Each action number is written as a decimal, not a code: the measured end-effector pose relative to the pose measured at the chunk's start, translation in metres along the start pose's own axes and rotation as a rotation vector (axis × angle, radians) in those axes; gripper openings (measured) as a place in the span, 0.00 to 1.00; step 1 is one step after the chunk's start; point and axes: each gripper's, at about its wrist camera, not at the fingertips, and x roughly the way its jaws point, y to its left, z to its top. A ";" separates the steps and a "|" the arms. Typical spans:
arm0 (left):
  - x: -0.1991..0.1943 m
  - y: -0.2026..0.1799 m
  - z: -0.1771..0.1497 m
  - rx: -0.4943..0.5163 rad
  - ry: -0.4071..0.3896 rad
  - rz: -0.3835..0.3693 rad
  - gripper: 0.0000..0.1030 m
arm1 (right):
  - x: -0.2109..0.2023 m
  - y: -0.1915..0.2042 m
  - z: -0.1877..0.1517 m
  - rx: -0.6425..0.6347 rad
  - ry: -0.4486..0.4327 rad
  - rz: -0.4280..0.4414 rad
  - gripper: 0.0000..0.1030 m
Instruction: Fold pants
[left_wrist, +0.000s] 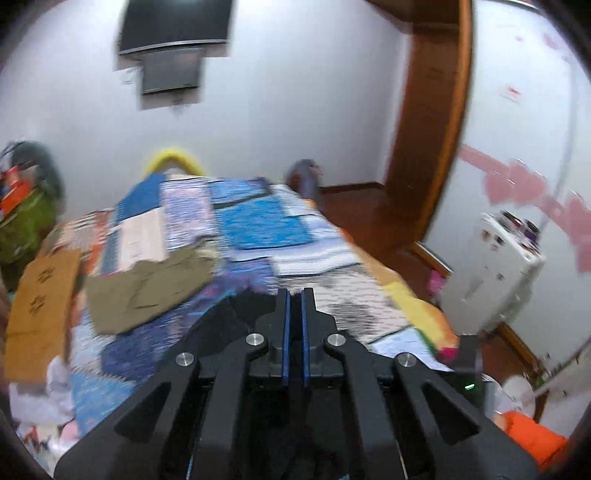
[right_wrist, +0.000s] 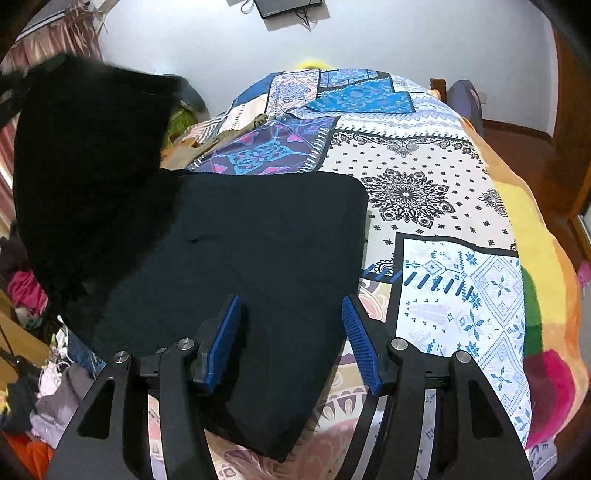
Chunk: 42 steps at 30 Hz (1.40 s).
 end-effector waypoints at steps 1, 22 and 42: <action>0.007 -0.014 0.001 0.017 0.004 -0.044 0.00 | 0.000 0.000 0.000 0.001 -0.002 0.004 0.53; 0.100 -0.053 -0.102 0.268 0.422 0.006 0.54 | -0.009 -0.010 -0.004 0.039 0.003 0.029 0.54; 0.107 -0.030 -0.081 0.148 0.374 0.024 0.24 | -0.013 -0.016 -0.013 0.043 -0.001 0.032 0.55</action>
